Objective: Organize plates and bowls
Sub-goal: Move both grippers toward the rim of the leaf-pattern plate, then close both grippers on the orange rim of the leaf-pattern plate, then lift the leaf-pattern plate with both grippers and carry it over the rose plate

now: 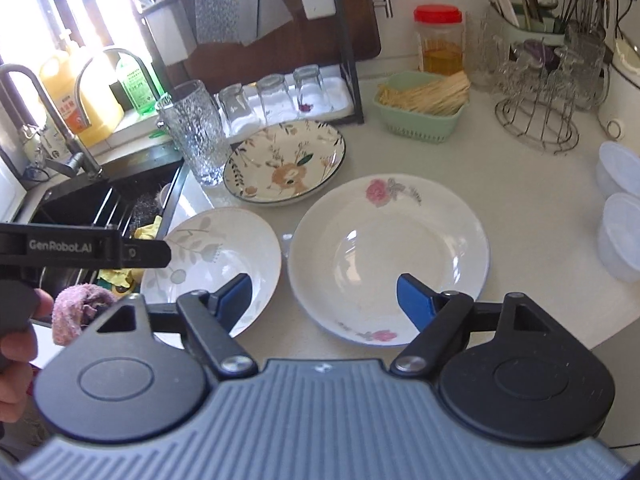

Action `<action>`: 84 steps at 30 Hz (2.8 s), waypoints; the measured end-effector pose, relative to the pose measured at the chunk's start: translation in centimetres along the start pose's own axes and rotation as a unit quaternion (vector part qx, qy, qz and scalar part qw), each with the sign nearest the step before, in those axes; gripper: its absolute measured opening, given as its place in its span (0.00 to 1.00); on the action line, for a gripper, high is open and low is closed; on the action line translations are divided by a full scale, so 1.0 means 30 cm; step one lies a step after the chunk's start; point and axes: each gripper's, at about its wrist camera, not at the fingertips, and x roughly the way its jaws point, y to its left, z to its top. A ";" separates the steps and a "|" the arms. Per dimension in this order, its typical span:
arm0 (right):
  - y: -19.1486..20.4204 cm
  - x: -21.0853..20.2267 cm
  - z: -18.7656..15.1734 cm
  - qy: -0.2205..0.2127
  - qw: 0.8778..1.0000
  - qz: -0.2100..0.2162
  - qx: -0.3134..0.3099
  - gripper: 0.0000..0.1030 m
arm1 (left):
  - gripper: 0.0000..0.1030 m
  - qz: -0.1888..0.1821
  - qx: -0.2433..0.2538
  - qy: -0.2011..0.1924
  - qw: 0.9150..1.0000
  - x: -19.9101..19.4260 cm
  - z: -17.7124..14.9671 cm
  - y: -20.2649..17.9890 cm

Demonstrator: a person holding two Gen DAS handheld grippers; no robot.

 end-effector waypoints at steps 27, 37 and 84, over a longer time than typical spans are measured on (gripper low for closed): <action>0.108 0.308 -0.018 0.075 0.992 0.046 0.088 0.39 | 0.56 -0.023 -0.037 0.032 0.999 0.240 0.026 0.305; 0.125 0.373 -0.020 0.083 0.994 0.016 0.074 0.21 | 0.34 -0.043 -0.027 0.032 0.998 0.298 0.043 0.332; -0.170 0.131 0.060 0.017 0.987 0.074 0.141 0.21 | 0.30 -0.141 0.011 0.062 0.988 0.164 0.225 -0.002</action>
